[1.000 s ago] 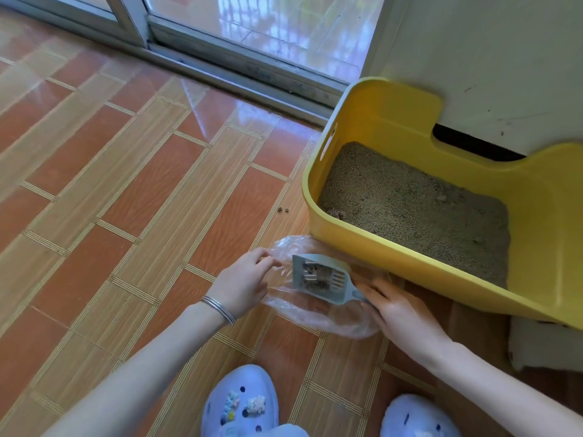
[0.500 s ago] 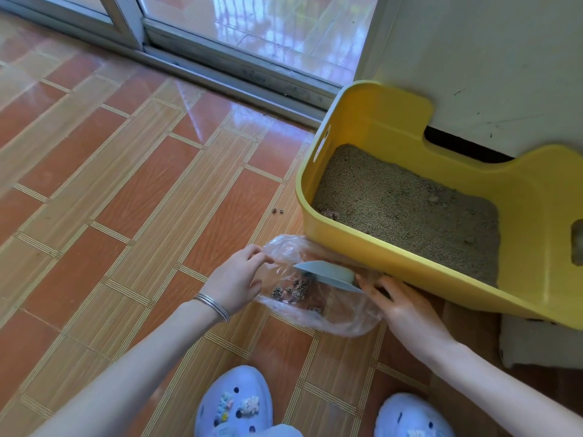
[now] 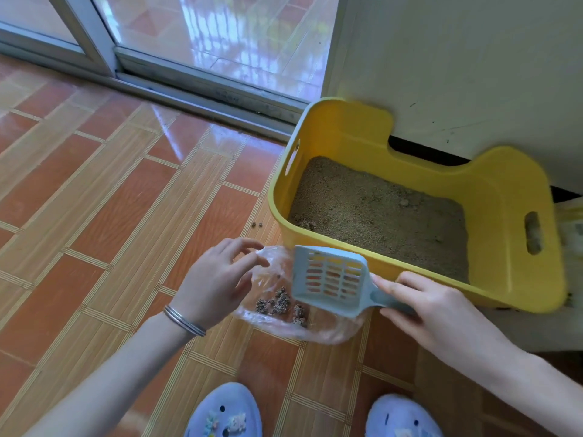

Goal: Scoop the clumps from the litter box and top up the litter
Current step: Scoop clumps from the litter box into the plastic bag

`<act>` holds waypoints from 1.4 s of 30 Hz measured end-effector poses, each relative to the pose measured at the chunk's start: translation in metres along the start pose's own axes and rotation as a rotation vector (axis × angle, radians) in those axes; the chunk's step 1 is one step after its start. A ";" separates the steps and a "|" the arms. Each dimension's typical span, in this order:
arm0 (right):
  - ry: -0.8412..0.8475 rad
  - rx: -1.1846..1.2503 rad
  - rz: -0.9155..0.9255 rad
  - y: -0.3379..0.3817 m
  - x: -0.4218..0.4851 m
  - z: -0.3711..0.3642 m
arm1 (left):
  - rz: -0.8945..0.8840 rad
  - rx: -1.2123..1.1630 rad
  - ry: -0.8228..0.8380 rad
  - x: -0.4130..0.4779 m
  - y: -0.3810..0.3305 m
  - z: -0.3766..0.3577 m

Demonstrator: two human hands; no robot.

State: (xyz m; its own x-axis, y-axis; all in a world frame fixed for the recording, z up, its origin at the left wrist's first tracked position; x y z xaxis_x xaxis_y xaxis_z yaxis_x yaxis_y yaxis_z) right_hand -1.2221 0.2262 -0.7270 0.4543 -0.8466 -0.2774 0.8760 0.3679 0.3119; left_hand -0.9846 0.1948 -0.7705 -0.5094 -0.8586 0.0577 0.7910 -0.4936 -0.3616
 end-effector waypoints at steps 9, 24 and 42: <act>-0.169 0.323 -0.068 -0.038 -0.015 0.074 | -0.154 0.113 -0.139 0.035 -0.027 0.035; 0.246 0.094 -0.393 -0.159 0.076 -0.002 | -0.179 0.368 0.116 0.080 -0.005 0.011; 0.391 0.132 -0.311 -0.158 0.119 -0.053 | -0.227 0.239 -0.004 0.081 0.001 -0.002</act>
State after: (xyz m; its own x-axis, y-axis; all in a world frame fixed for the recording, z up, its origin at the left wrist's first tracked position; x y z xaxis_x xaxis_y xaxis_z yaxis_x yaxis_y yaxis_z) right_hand -1.2981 0.0876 -0.8573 0.2242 -0.6917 -0.6865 0.9628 0.0484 0.2658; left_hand -1.0256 0.1244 -0.7679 -0.6807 -0.7234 0.1158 0.7150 -0.6904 -0.1104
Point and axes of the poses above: each hand's wrist, its own x-axis towards the middle knuckle, its own z-axis out of the back of the hand, y = z × x, the point moved 7 cm from there along x, towards the middle knuckle, and after that the axes turned 6 degrees about y, right-handed, at the moved point
